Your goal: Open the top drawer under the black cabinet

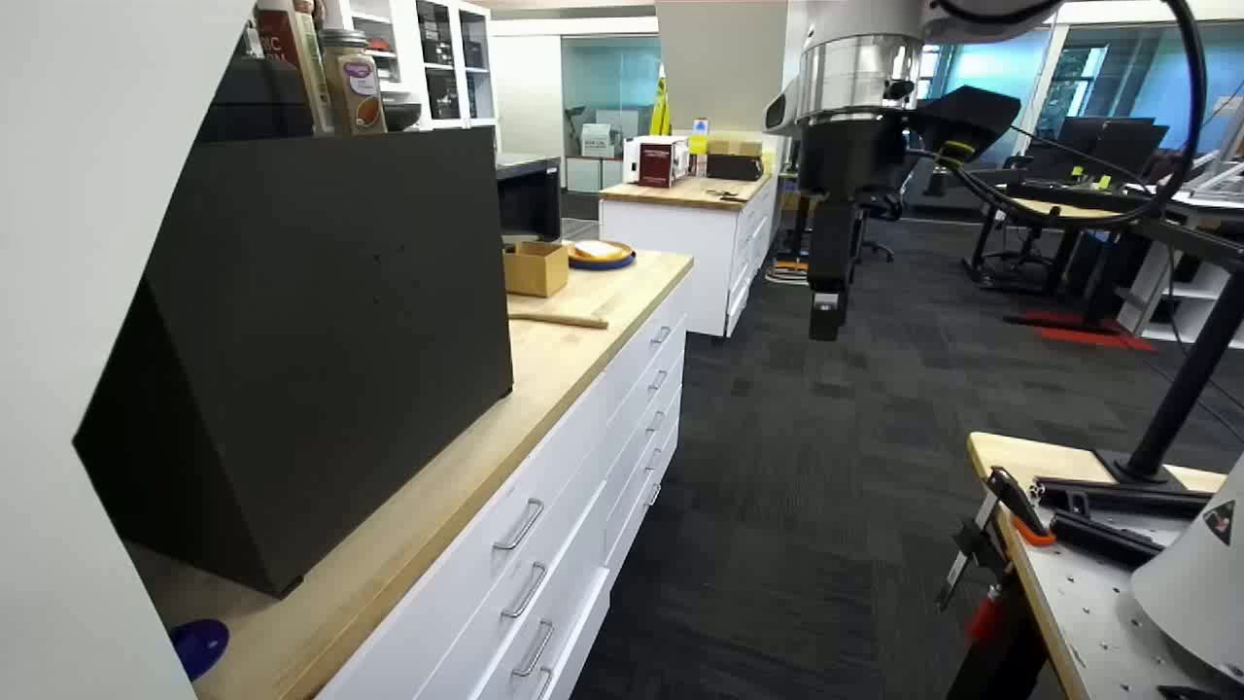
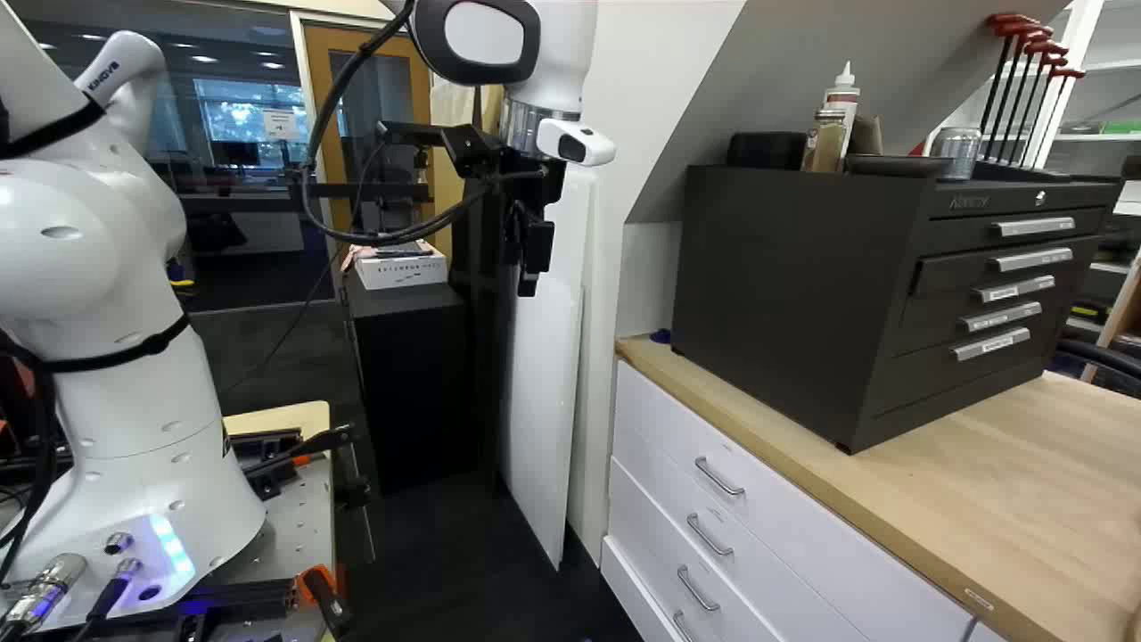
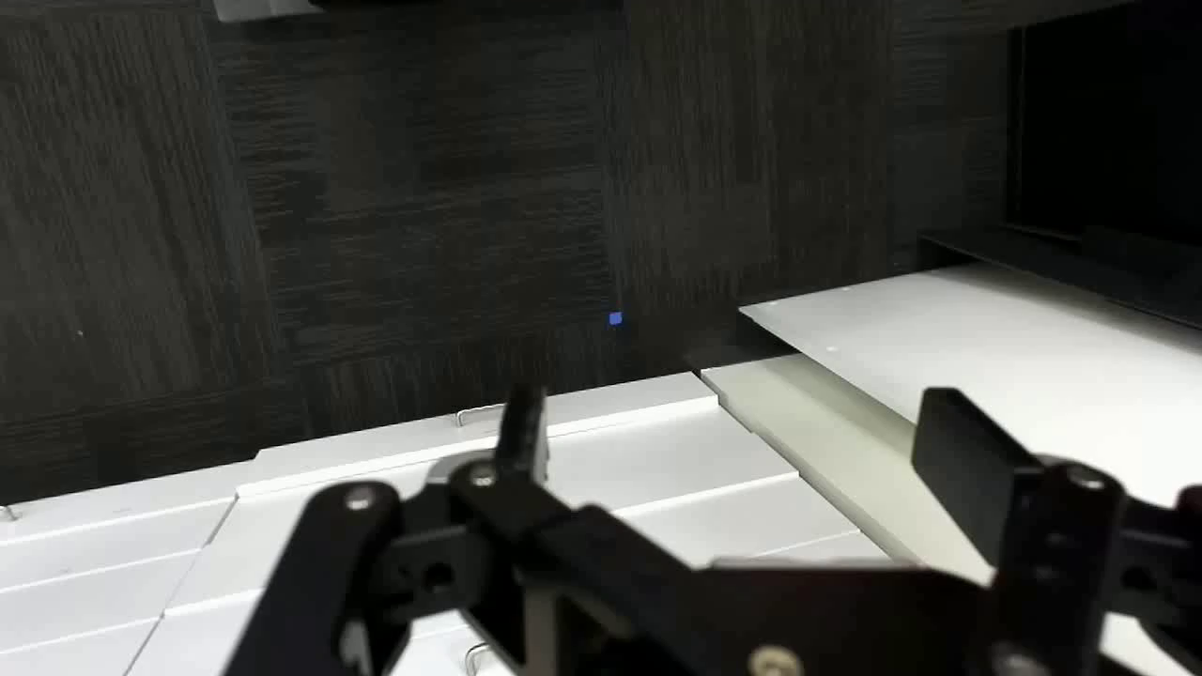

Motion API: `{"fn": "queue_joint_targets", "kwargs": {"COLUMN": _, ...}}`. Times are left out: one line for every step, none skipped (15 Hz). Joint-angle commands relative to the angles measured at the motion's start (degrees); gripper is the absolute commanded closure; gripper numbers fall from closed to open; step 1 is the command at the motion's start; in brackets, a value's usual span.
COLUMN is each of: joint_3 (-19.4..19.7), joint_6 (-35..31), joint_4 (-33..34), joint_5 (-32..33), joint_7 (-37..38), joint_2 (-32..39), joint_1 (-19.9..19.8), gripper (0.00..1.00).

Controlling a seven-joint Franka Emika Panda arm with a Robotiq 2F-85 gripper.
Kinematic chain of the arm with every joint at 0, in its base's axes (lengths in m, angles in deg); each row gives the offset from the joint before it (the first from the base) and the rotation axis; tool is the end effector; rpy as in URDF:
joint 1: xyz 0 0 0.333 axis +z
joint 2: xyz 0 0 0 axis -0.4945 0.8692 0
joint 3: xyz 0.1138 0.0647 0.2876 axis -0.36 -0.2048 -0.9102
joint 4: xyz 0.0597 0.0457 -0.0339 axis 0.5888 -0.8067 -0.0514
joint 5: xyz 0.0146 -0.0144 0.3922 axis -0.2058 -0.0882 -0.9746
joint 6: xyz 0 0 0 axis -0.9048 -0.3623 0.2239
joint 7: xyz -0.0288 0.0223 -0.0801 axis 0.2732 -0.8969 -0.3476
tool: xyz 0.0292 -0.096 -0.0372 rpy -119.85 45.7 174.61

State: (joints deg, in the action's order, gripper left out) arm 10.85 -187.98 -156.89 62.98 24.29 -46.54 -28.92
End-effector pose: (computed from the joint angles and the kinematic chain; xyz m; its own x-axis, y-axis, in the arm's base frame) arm 0.4055 -0.0103 0.4043 0.9907 -0.1140 -0.0738 -0.1271 -0.9701 -0.2068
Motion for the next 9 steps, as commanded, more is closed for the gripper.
{"fn": "queue_joint_targets", "kwargs": {"joint_3": -0.4, "joint_6": 0.1, "joint_4": 0.1, "joint_5": -0.1, "joint_7": -0.1, "joint_2": 0.0, "joint_1": -0.4, "gripper": 0.00}}
{"fn": "queue_joint_targets", "kwargs": {"joint_3": -0.4, "joint_6": 0.1, "joint_4": 0.1, "joint_5": -0.1, "joint_7": -0.1, "joint_2": 0.0, "joint_1": -0.4, "gripper": 0.00}}
{"fn": "queue_joint_targets", "kwargs": {"joint_3": -0.4, "joint_6": 0.1, "joint_4": 0.1, "joint_5": -0.1, "joint_7": -0.1, "joint_2": 0.0, "joint_1": -0.4, "gripper": 0.00}}
{"fn": "queue_joint_targets", "kwargs": {"joint_3": -0.4, "joint_6": 0.1, "joint_4": 0.1, "joint_5": -0.1, "joint_7": -0.1, "joint_2": 0.0, "joint_1": -0.4, "gripper": 0.00}}
{"fn": "queue_joint_targets", "kwargs": {"joint_3": -0.4, "joint_6": 0.1, "joint_4": 0.1, "joint_5": -0.1, "joint_7": -0.1, "joint_2": 0.0, "joint_1": -0.4, "gripper": 0.00}}
{"fn": "queue_joint_targets", "kwargs": {"joint_3": -0.4, "joint_6": 0.1, "joint_4": 0.1, "joint_5": -0.1, "joint_7": -0.1, "joint_2": 0.0, "joint_1": -0.4, "gripper": 0.00}}
{"fn": "queue_joint_targets", "kwargs": {"joint_3": -0.4, "joint_6": 0.1, "joint_4": 0.1, "joint_5": -0.1, "joint_7": -0.1, "joint_2": 0.0, "joint_1": -0.4, "gripper": 0.00}}
{"fn": "queue_joint_targets", "kwargs": {"joint_3": -0.5, "joint_6": -0.3, "joint_4": 0.1, "joint_5": 0.3, "joint_7": 0.0, "joint_2": 0.2, "joint_1": -0.5, "gripper": 0.00}}
{"fn": "queue_joint_targets", "kwargs": {"joint_3": -0.5, "joint_6": -0.9, "joint_4": 0.1, "joint_5": 0.6, "joint_7": -0.7, "joint_2": 0.6, "joint_1": -0.5, "gripper": 0.00}}
